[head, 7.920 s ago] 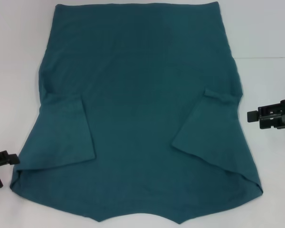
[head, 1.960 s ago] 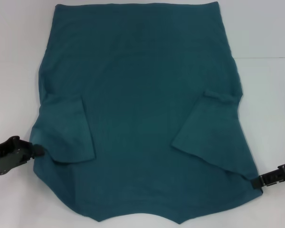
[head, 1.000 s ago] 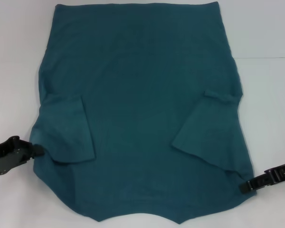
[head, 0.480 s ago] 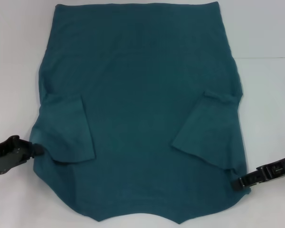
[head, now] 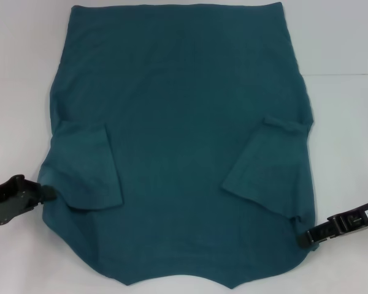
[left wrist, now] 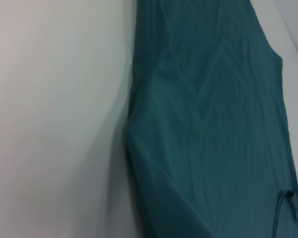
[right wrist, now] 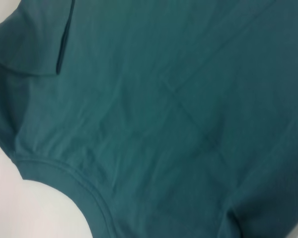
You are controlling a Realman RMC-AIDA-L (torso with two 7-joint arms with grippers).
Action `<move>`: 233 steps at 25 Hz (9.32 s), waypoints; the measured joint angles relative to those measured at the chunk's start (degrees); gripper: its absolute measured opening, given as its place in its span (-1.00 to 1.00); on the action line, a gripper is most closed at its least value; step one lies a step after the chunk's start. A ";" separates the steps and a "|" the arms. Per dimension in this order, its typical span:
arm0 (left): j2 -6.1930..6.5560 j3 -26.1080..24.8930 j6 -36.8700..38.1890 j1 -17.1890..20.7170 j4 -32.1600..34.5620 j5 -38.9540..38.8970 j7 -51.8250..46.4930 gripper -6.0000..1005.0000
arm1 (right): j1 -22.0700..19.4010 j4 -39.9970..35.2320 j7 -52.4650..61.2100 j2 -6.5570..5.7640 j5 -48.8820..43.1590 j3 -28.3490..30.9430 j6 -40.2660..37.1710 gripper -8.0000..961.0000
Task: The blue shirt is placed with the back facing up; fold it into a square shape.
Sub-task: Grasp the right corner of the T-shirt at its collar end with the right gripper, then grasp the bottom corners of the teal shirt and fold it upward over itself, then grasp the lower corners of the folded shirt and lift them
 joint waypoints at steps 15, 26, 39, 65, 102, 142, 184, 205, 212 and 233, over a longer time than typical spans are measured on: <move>-0.01 -0.01 0.10 0.23 0.00 -0.02 0.09 -0.95 | -0.17 -0.32 -0.09 -0.10 0.03 -0.11 -0.52 -0.55; 0.36 -0.08 6.95 1.14 0.67 0.15 2.81 -0.95 | -0.96 -0.78 0.06 -2.03 0.25 1.17 -7.69 -0.85; 0.58 0.00 19.39 5.90 6.79 3.70 4.32 -0.95 | -5.22 -0.83 -0.75 -4.03 -0.08 0.96 -16.22 -0.85; 3.53 0.36 -18.69 -17.36 -13.83 0.26 -2.93 -0.95 | 1.90 -0.13 2.80 -2.35 13.49 8.21 20.80 -0.85; 2.13 7.38 -47.17 -26.06 -20.13 0.09 -3.43 -0.83 | 15.23 5.09 9.72 -0.04 6.60 -4.86 51.19 -0.85; -0.16 7.79 -21.61 -2.92 -6.99 -19.01 30.50 0.83 | -14.36 0.26 -9.59 -1.76 39.25 5.48 5.28 0.87; -2.11 17.90 -38.66 -4.79 -12.77 -17.07 23.74 0.37 | -14.81 3.69 -12.68 -1.72 39.57 8.71 5.11 0.81; -1.05 17.41 -33.62 -4.71 -10.40 -16.95 18.59 -0.94 | -11.10 -0.09 -1.10 -8.06 25.73 8.58 5.48 0.78; 0.54 17.31 -27.51 -6.46 -9.59 -16.96 12.30 -0.95 | -7.58 -4.57 4.36 -7.97 17.54 8.18 9.26 0.77; 1.14 17.31 -28.32 -7.84 -9.52 -16.96 10.12 -0.95 | 2.07 1.70 7.66 -3.03 6.08 2.54 25.05 0.74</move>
